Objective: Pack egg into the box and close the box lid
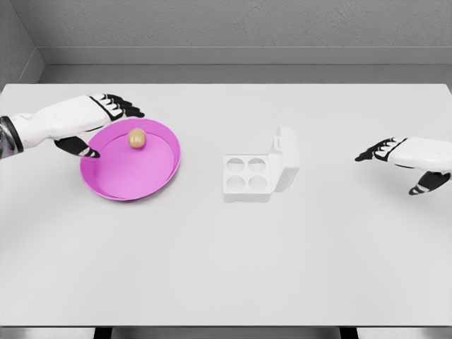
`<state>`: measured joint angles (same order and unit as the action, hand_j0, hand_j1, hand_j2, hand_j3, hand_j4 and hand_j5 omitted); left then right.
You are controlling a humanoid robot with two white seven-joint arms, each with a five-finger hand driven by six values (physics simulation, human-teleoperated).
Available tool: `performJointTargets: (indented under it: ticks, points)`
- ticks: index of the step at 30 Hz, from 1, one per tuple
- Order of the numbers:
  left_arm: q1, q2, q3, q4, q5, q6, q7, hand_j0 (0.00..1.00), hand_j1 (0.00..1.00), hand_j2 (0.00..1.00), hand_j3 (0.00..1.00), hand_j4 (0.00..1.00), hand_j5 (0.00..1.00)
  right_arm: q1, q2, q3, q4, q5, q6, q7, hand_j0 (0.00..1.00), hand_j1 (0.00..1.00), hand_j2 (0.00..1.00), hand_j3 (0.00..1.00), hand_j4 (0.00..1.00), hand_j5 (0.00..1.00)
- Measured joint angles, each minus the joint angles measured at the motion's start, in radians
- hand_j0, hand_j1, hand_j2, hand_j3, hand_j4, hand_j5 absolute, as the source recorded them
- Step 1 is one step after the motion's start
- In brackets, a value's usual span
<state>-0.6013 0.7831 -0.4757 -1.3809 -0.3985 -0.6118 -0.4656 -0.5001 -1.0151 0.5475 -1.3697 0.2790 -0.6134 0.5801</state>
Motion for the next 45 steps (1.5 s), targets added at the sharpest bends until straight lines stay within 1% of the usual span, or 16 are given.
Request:
performJointTargets:
  ticks: [1, 3, 6, 7, 9, 12, 13, 14, 16, 18, 23, 24, 25, 26, 36, 45]
  points:
    - [-0.020, -0.010, -0.016, 0.022, -0.004, 0.000, -0.021, 1.00, 1.00, 1.00, 1.00, 1.00, 1.00, -0.005, 0.003, 0.000, 0.004, 0.001, 0.000, -0.002, 1.00, 1.00, 1.00, 1.00, 1.00, 1.00]
    - [-0.031, -0.022, -0.039, 0.055, -0.026, -0.001, -0.078, 1.00, 1.00, 1.00, 1.00, 1.00, 1.00, -0.008, 0.006, 0.000, 0.008, 0.002, 0.000, -0.003, 1.00, 1.00, 1.00, 1.00, 1.00, 1.00]
    - [-0.057, -0.045, -0.050, 0.084, -0.063, -0.002, -0.121, 1.00, 1.00, 1.00, 1.00, 1.00, 1.00, -0.020, 0.011, 0.001, 0.011, 0.003, 0.000, -0.001, 1.00, 1.00, 1.00, 1.00, 1.00, 1.00]
    - [-0.077, -0.056, -0.051, 0.090, -0.070, -0.001, -0.128, 1.00, 1.00, 1.00, 1.00, 1.00, 1.00, -0.041, 0.018, 0.004, 0.014, 0.002, 0.001, -0.002, 1.00, 1.00, 1.00, 1.00, 1.00, 1.00]
    - [-0.081, -0.075, -0.053, 0.096, -0.080, -0.001, -0.137, 1.00, 1.00, 1.00, 1.00, 1.00, 1.00, -0.095, 0.046, 0.031, 0.048, 0.001, 0.001, -0.005, 1.00, 1.00, 1.00, 1.00, 1.00, 1.00]
    - [-0.084, -0.109, -0.053, 0.125, -0.089, -0.001, -0.142, 1.00, 1.00, 1.00, 1.00, 1.00, 1.00, -0.100, 0.076, 0.066, 0.088, 0.003, 0.000, -0.011, 1.00, 1.00, 1.00, 1.00, 1.00, 1.00]
    - [-0.092, -0.120, -0.053, 0.138, -0.093, -0.001, -0.143, 0.96, 0.96, 0.96, 0.96, 0.96, 0.96, -0.101, 0.081, 0.072, 0.096, 0.004, 0.000, -0.023, 1.00, 1.00, 1.00, 1.00, 1.00, 1.00]
    - [-0.095, -0.128, -0.053, 0.149, -0.096, -0.001, -0.144, 0.95, 0.95, 0.95, 0.95, 0.95, 0.95, -0.107, 0.085, 0.076, 0.107, 0.004, 0.000, -0.043, 1.00, 1.00, 1.00, 1.00, 1.00, 1.00]
    - [-0.107, -0.137, -0.053, 0.170, -0.100, -0.001, -0.145, 0.95, 0.95, 0.95, 0.95, 0.95, 0.95, -0.144, 0.090, 0.082, 0.130, 0.034, 0.001, -0.072, 1.00, 1.00, 1.00, 1.00, 1.00, 1.00]
    - [-0.127, -0.143, -0.054, 0.200, -0.101, -0.001, -0.145, 0.94, 0.94, 0.94, 0.94, 0.94, 0.94, -0.144, 0.095, 0.087, 0.141, 0.072, 0.001, -0.088, 1.00, 1.00, 1.00, 1.00, 1.00, 1.00]
    - [-0.129, -0.165, -0.055, 0.254, -0.126, -0.002, -0.146, 0.93, 0.93, 0.93, 0.93, 0.93, 0.93, -0.164, 0.101, 0.124, 0.145, 0.104, 0.001, -0.109, 1.00, 1.00, 1.00, 1.00, 1.00, 1.00]
    - [-0.129, -0.169, -0.054, 0.257, -0.131, -0.002, -0.146, 0.90, 0.90, 0.90, 0.90, 0.90, 0.90, -0.169, 0.101, 0.130, 0.143, 0.106, 0.001, -0.111, 1.00, 1.00, 1.00, 1.00, 1.00, 1.00]
    - [-0.129, -0.173, -0.053, 0.259, -0.134, -0.002, -0.146, 0.81, 0.81, 0.81, 0.81, 0.81, 0.81, -0.169, 0.102, 0.135, 0.141, 0.108, 0.000, -0.112, 1.00, 1.00, 1.00, 1.00, 1.00, 1.00]
    - [-0.132, -0.175, -0.052, 0.261, -0.136, -0.002, -0.146, 0.80, 0.80, 0.80, 0.80, 0.80, 0.80, -0.169, 0.101, 0.138, 0.140, 0.109, 0.000, -0.113, 1.00, 1.00, 1.00, 1.00, 1.00, 1.00]
    - [-0.138, -0.200, -0.050, 0.302, -0.144, -0.002, -0.146, 0.82, 0.82, 0.82, 0.82, 0.82, 0.82, -0.187, 0.101, 0.151, 0.122, 0.111, 0.001, -0.108, 1.00, 1.00, 1.00, 1.00, 1.00, 1.00]
    - [-0.143, -0.216, -0.051, 0.313, -0.145, -0.002, -0.146, 0.82, 0.82, 0.82, 0.82, 0.82, 0.82, -0.186, 0.102, 0.156, 0.126, 0.111, 0.000, -0.105, 1.00, 1.00, 1.00, 1.00, 1.00, 1.00]
